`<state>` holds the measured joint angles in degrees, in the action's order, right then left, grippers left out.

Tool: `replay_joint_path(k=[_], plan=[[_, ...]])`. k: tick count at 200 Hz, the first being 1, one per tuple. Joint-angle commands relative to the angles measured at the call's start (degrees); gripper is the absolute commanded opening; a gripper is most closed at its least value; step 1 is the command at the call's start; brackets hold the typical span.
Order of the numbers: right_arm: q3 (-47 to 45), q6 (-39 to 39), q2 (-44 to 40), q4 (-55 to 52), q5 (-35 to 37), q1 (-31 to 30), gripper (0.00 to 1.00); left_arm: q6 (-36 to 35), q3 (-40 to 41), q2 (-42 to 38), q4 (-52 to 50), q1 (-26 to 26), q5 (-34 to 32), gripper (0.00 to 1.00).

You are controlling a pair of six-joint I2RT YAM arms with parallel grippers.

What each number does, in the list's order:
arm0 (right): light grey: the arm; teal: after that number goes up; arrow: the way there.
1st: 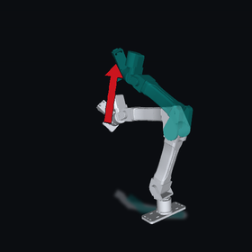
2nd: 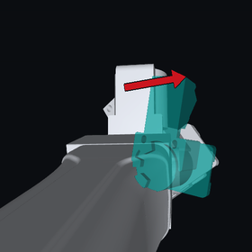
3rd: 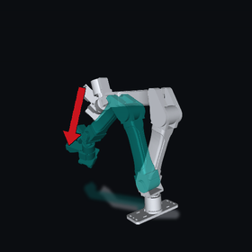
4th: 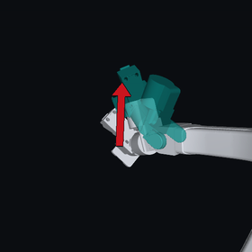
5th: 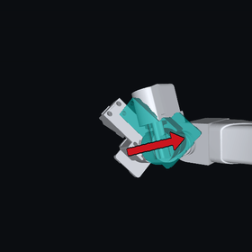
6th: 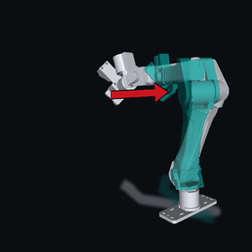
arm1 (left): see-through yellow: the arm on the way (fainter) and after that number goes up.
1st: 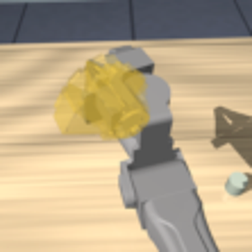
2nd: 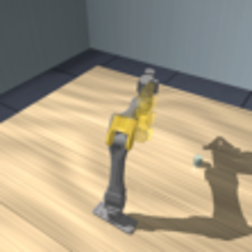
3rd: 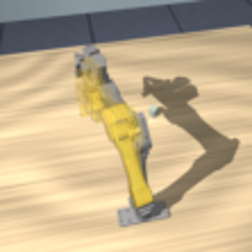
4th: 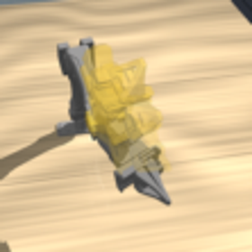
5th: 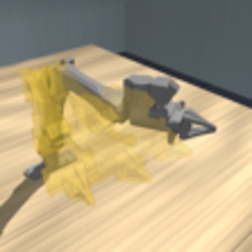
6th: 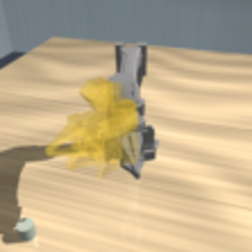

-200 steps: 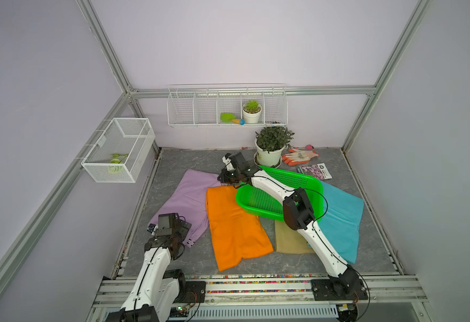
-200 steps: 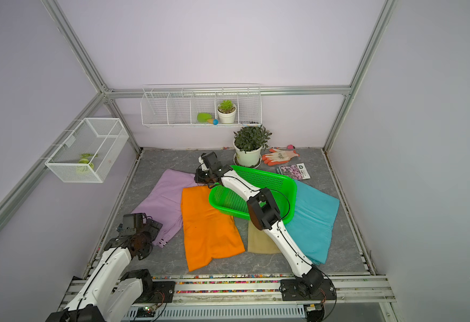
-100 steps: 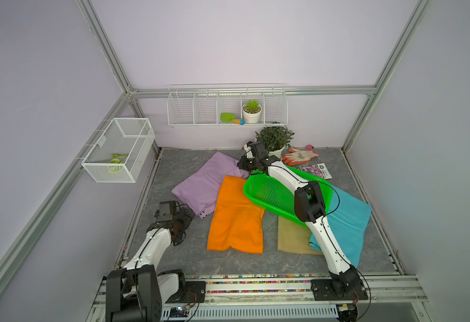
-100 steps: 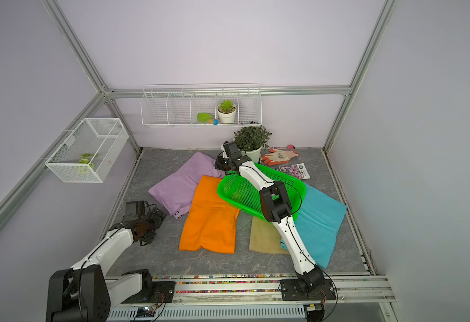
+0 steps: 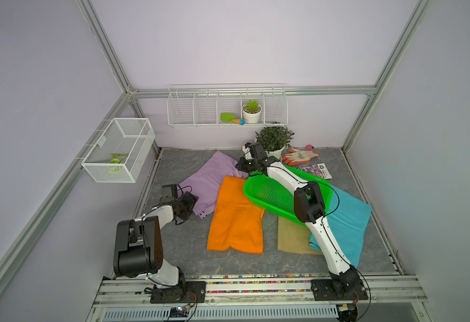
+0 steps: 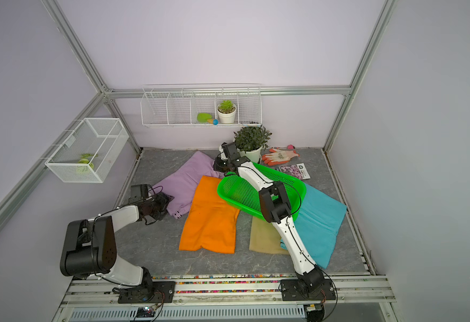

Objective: Put the folded long pants in the basket
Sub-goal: Pick up the long pant at the center of the board.

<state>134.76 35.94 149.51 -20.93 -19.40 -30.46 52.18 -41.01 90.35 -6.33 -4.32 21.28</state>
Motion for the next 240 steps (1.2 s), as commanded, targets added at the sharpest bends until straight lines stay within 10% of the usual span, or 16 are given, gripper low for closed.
replay_joint_path(k=[1, 81, 240], plan=[[-1.1, -0.4, -3.9, -1.0, -1.9, -0.5, 0.0, -1.6, 0.4, 4.3, -10.3, 1.4, -5.7, 0.69], [-1.0, 0.4, -4.9, -1.0, -3.5, -0.3, 0.0, -5.8, -6.6, 9.8, -13.9, 2.1, -6.5, 0.0], [5.3, 0.9, -7.3, 5.8, -14.2, -0.3, 0.0, -11.8, -25.4, -3.5, -37.8, -1.3, -12.2, 0.0]])
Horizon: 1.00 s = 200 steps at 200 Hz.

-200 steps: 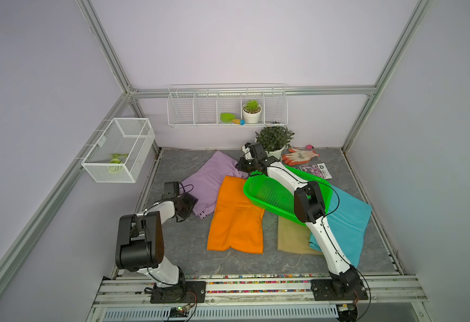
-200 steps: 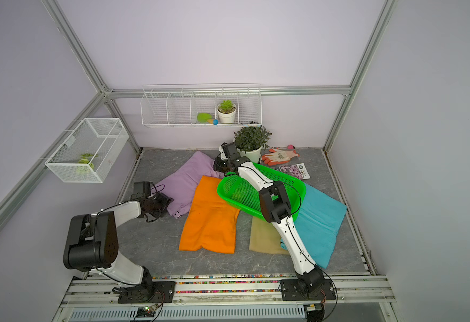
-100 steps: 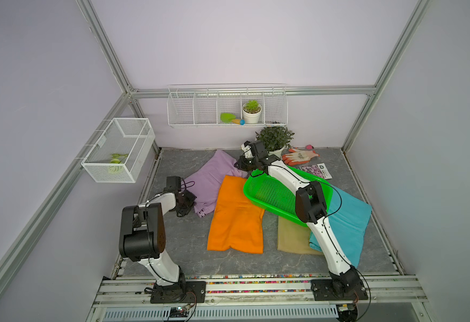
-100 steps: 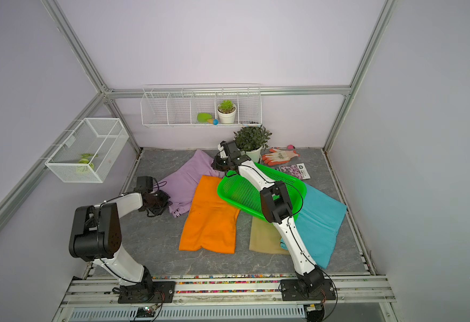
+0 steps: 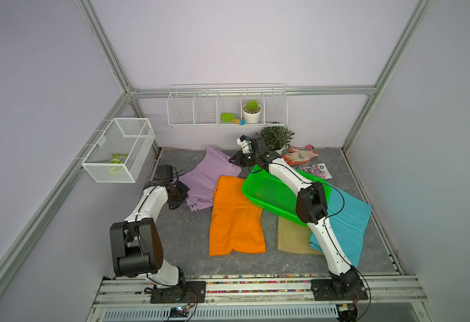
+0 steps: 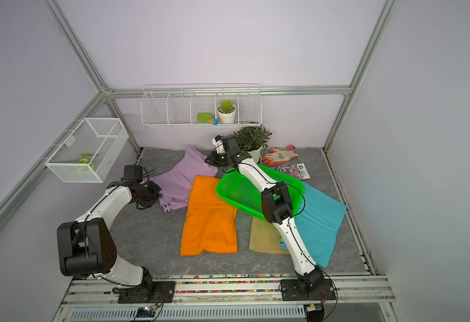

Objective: Put the folded long pants in the basket
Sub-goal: Pick up the long pant at the center of the board.

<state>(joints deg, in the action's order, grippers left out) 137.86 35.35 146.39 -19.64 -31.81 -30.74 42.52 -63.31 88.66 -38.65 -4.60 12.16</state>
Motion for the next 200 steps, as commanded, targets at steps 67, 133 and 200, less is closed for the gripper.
replay_joint_path(k=[67, 133, 200], plan=[[5.1, 5.5, -5.6, 1.5, -1.5, 0.0, 0.0, -1.9, -7.6, -6.0, -11.3, -4.0, -4.3, 0.0], [5.4, 7.0, -11.4, -6.4, 1.4, -1.0, 0.0, -1.1, -10.2, -14.0, -15.2, -4.3, -8.2, 0.0], [-11.4, 3.6, -26.8, -13.8, 10.7, -1.0, 0.0, -6.4, -10.8, -19.4, -14.1, -4.6, 6.8, 0.0]])
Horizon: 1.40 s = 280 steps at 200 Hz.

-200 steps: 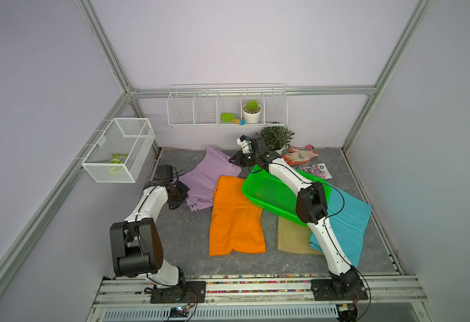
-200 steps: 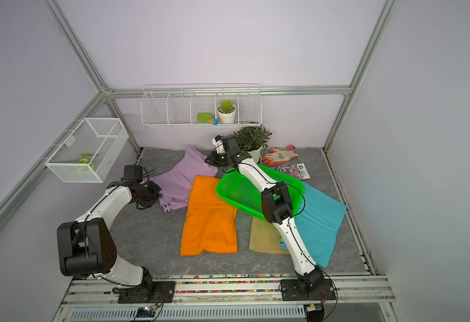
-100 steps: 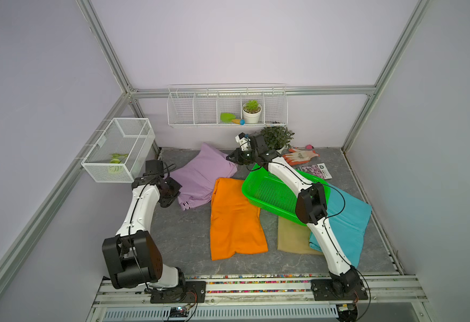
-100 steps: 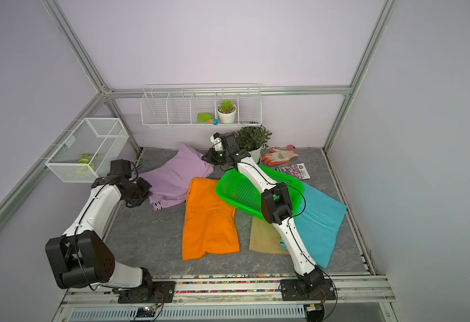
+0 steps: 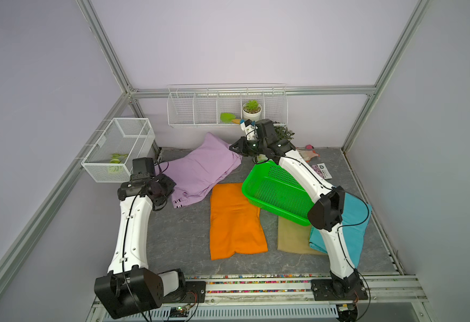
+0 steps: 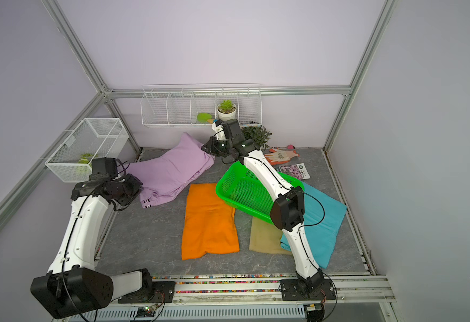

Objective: Put the folded long pants in the basket
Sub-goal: Place the long pant in the basket.

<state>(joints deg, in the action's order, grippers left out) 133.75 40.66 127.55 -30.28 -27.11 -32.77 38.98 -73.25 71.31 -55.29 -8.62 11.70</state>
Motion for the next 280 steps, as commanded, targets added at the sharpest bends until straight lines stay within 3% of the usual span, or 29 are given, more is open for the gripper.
replay_joint_path(k=[1, 39, 82, 134, 157, 184, 212, 280], plan=[[-7.8, -1.7, -8.3, -3.2, 6.1, 1.1, 0.0, -3.0, -0.7, -2.2, 2.6, -0.6, 7.6, 0.0], [-31.7, -2.2, -25.4, -0.6, 8.7, 5.5, 0.0, -3.8, 1.2, -2.1, 6.8, 1.1, 16.0, 0.0], [-58.3, -1.0, -47.8, 4.0, 14.2, 13.5, 0.0, -2.4, -3.3, 5.5, 12.7, 14.4, 14.9, 0.0], [-73.0, -2.7, -68.7, -6.3, 20.1, 25.8, 0.0, -5.8, -19.5, 23.5, 11.8, 26.0, 14.3, 0.0], [-76.4, -4.2, -73.1, -7.9, 22.6, 27.6, 0.0, -7.3, -28.8, 32.9, 9.4, 29.8, 14.6, 0.0], [-78.9, -4.9, -73.6, -9.3, 23.3, 27.7, 0.0, -10.2, -44.9, 46.5, 0.2, 33.4, 12.2, 0.0], [-81.0, -5.4, -73.6, -12.5, 21.9, 27.6, 0.0, -12.7, -58.9, 57.4, -8.3, 34.6, 16.3, 0.0], [-88.9, -4.6, -74.1, -12.6, 20.4, 27.5, 0.0, -15.9, -62.4, 64.5, -14.7, 35.0, 20.6, 0.0]])
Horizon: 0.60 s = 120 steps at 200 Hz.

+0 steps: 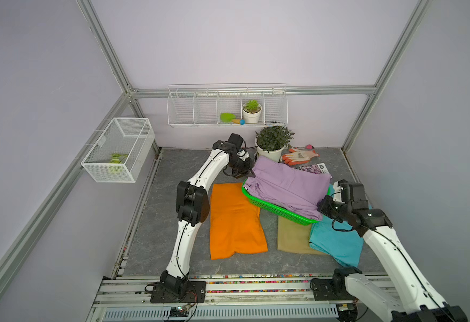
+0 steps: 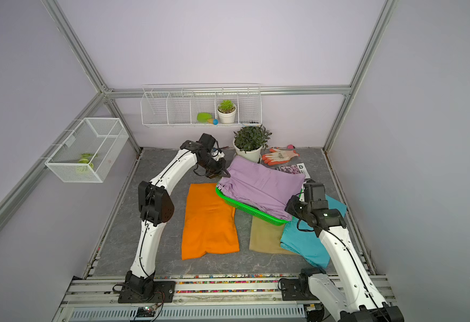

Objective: Put the folded long pants in the basket
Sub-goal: Place the long pant in the basket.

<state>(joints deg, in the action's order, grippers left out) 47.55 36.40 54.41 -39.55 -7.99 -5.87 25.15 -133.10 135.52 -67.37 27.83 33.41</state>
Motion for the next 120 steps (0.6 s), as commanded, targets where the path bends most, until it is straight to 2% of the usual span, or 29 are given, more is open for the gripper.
replay_joint_path(k=[1, 24, 85, 120], plan=[[-2.8, -0.2, -1.0, -3.3, 1.2, 0.6, 0.0, -2.0, -2.6, 0.3, -2.7, -1.5, -1.0, 0.0], [-4.3, 0.1, -0.7, -3.7, -0.3, 0.7, 0.0, -2.1, -3.5, 0.7, -5.3, -1.4, 2.2, 0.0], [-3.2, 1.3, 1.4, -5.7, -2.1, 0.5, 0.0, -1.3, -5.2, 3.1, -8.6, -1.6, 1.4, 0.0], [-2.6, 1.3, 1.7, -6.9, 0.7, -2.0, 0.0, -1.3, -5.6, 4.7, -8.3, -1.0, 1.9, 0.0]])
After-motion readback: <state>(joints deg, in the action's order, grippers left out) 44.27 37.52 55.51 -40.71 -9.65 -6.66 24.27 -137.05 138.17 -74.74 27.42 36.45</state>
